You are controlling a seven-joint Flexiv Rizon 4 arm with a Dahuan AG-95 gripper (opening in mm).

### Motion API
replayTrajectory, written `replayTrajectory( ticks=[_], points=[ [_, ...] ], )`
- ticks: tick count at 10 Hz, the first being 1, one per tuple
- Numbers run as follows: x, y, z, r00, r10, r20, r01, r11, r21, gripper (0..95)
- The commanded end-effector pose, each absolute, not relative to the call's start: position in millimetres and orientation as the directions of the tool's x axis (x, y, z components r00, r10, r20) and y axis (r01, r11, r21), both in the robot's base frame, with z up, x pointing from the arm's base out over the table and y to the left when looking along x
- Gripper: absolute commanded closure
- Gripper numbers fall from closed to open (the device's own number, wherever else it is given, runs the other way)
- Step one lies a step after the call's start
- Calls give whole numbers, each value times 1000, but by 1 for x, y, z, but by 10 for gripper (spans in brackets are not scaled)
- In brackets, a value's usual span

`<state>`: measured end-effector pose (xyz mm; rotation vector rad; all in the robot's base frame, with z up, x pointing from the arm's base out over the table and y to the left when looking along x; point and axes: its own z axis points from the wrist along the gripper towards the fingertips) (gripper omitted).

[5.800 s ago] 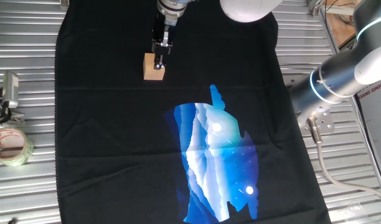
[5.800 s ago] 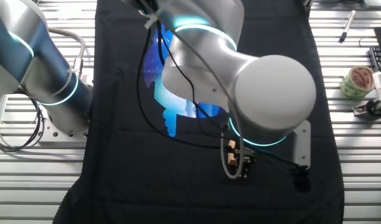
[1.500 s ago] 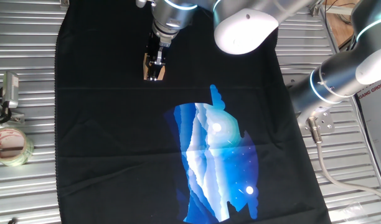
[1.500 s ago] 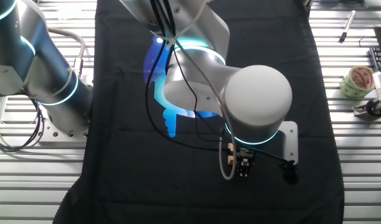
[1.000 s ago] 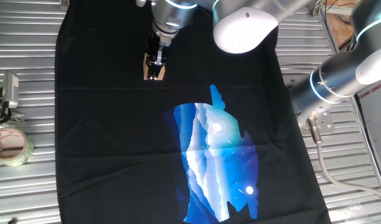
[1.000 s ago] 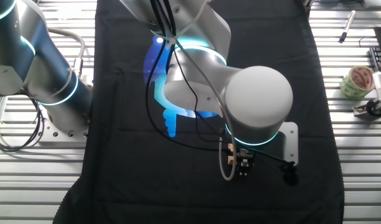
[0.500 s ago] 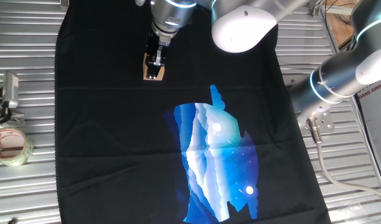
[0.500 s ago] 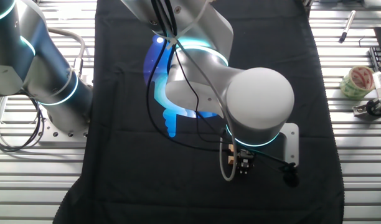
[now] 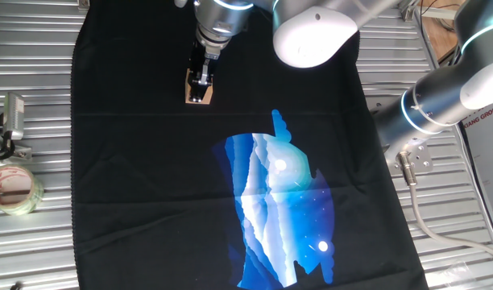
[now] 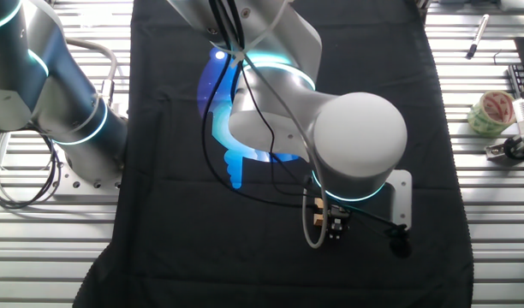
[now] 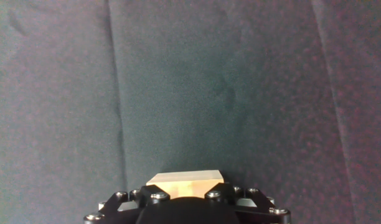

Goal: Pick up the small block on the left and move it to the right

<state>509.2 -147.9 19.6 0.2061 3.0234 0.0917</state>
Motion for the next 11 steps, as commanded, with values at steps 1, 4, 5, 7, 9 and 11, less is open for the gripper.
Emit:
replayTrajectory(
  ticks=[1,4,5,7,9,11],
  points=[
    [509,-148,20,-985,136,-107,129,989,68,950],
    [508,-147,20,-986,133,-102,126,990,68,950],
    [508,-147,19,-986,135,-101,128,989,72,950],
    [508,-147,19,-986,133,-100,127,990,62,950],
    [508,-146,19,-987,127,-98,123,991,49,950],
    [510,-139,23,-985,148,-85,143,987,70,950]
  ],
)
